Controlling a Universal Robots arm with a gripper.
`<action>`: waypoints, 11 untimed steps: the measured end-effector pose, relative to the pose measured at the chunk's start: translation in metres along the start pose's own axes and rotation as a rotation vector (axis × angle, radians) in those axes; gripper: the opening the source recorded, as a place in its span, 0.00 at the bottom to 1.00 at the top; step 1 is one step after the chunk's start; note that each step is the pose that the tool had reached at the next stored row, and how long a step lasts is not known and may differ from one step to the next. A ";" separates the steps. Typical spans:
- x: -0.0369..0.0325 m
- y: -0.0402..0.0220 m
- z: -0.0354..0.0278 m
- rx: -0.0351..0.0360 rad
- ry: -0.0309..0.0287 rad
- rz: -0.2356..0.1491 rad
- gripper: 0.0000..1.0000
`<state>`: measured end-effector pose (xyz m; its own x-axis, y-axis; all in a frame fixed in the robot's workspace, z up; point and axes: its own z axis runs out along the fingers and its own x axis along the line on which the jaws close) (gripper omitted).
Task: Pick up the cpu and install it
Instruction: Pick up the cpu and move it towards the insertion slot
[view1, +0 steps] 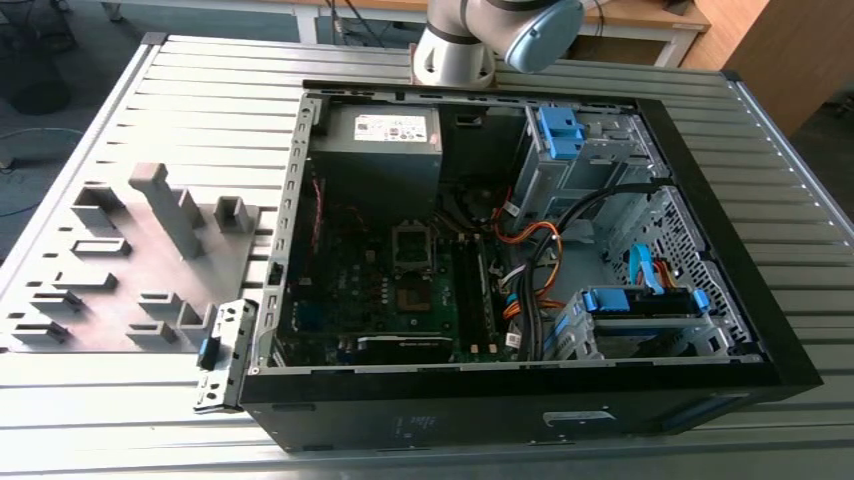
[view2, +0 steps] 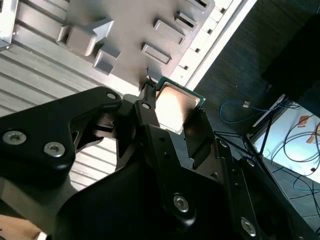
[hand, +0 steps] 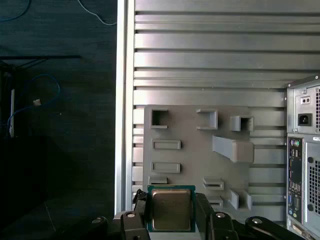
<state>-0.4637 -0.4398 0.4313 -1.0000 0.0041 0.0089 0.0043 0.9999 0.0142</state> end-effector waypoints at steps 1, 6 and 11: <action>0.0000 0.0001 -0.0042 -0.0002 -0.0003 0.000 0.47; 0.0002 0.0004 -0.0259 -0.0002 -0.0002 0.000 0.47; 0.0003 0.0007 -0.0476 -0.0001 0.0001 0.000 0.47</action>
<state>-0.4636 -0.4398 0.4789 -1.0000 0.0041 0.0089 0.0043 0.9999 0.0143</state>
